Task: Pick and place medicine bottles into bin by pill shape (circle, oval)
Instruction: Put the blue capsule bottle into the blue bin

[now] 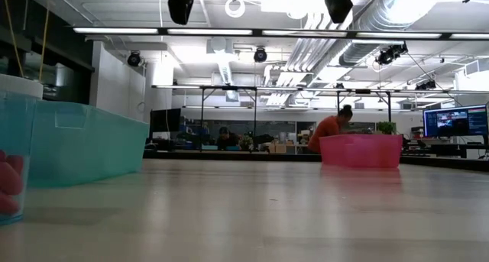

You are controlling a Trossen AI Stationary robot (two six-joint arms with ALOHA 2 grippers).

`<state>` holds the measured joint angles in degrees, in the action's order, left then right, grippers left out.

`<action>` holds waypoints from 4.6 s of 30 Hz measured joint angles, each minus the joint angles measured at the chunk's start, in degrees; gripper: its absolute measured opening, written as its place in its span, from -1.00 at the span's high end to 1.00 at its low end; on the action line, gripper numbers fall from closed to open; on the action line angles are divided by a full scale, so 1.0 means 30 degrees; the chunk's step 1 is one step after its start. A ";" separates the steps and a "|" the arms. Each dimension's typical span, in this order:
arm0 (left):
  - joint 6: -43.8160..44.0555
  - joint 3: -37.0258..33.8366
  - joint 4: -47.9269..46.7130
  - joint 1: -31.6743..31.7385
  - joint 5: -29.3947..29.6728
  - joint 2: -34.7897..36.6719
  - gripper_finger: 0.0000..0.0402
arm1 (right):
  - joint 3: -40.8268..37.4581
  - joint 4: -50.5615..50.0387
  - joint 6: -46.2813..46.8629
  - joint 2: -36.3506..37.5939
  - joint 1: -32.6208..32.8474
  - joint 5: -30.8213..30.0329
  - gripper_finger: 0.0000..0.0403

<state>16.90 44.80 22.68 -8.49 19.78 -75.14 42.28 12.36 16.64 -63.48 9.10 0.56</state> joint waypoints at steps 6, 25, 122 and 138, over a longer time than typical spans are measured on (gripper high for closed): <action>-0.1215 0.2315 -0.9425 0.0392 -0.0627 0.2774 0.45 | 0.0000 -0.0026 -0.0069 0.0001 0.0000 -0.0361 -0.07; 0.2365 0.4365 -2.5999 -0.3229 -0.4490 0.1185 0.45 | 0.0000 -0.0544 -0.0069 0.0005 -0.0494 -0.0648 -0.07; 0.3519 0.3051 -2.7245 -0.0787 -0.7013 -0.4077 0.32 | 0.0000 -0.0736 0.0299 -0.0002 -0.0597 -0.0641 -0.07; 0.1342 0.6298 -2.8921 -0.0787 -0.6918 -0.3983 -0.12 | -0.0007 -0.0753 0.0357 -0.0002 -0.0590 -0.0634 -0.07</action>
<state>20.93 63.69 -64.09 -10.85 -0.97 -87.09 42.26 10.10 17.72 -63.48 7.33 -1.34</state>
